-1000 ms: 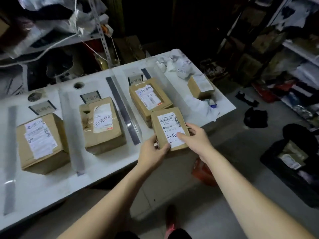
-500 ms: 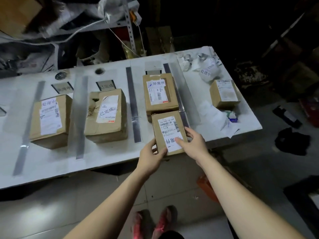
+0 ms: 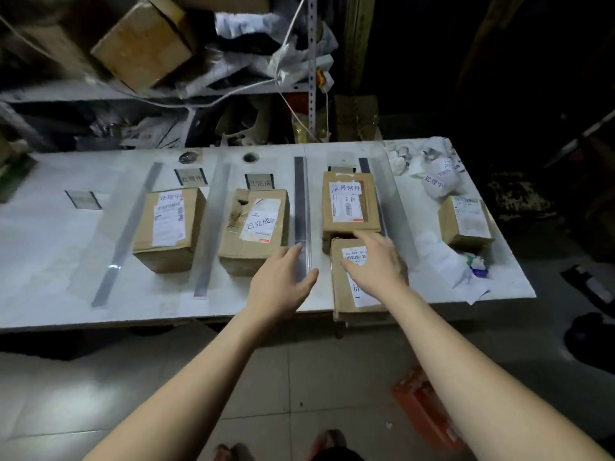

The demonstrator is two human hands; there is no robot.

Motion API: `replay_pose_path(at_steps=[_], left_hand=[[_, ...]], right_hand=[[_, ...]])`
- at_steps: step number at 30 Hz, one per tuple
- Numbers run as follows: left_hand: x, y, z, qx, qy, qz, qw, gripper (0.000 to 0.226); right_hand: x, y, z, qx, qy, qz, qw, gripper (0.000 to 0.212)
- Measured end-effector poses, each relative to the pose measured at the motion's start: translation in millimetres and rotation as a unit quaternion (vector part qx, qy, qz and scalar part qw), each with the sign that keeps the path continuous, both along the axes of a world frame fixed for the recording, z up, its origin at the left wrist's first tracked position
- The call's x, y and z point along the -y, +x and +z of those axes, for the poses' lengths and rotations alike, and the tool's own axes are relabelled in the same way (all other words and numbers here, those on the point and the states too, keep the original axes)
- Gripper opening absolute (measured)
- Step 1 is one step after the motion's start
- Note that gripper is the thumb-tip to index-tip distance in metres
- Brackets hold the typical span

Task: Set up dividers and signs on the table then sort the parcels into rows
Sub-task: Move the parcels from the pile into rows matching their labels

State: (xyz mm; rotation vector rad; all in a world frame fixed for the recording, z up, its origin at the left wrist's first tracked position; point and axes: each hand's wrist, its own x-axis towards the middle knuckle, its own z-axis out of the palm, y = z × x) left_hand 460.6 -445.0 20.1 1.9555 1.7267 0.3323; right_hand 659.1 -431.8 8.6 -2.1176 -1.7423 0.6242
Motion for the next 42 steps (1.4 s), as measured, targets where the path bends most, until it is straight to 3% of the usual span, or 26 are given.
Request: replay_pose_path(at_steps=[6,17,28,34,42], left_hand=[[-11.8,-96.2,46.0,-0.111,0.096,0.018,0.989,0.066],[6.9,-357.6,94.7,-0.181,0.161,0.087,0.966,0.058],[38.9,-621.0,105.7,-0.2,0.125,0.217,0.947,0.064],[18.4,-739.9,88.5,-0.161,0.085,0.277,0.944,0.071],[-37.0,-883.2,64.0,-0.095,-0.003,0.342,0.935,0.073]], right_hand=[[-23.8,-85.0,46.8,0.056,0.035,0.082,0.994,0.067],[-26.4,-339.3,98.8,0.108,0.101,0.191,0.97,0.065],[-42.0,-613.5,109.6,0.109,0.106,0.306,0.94,0.066],[-88.0,-738.6,88.2,0.063,0.081,0.346,0.933,0.066],[-158.9,-885.3,53.1,-0.085,0.001,0.325,0.942,0.066]])
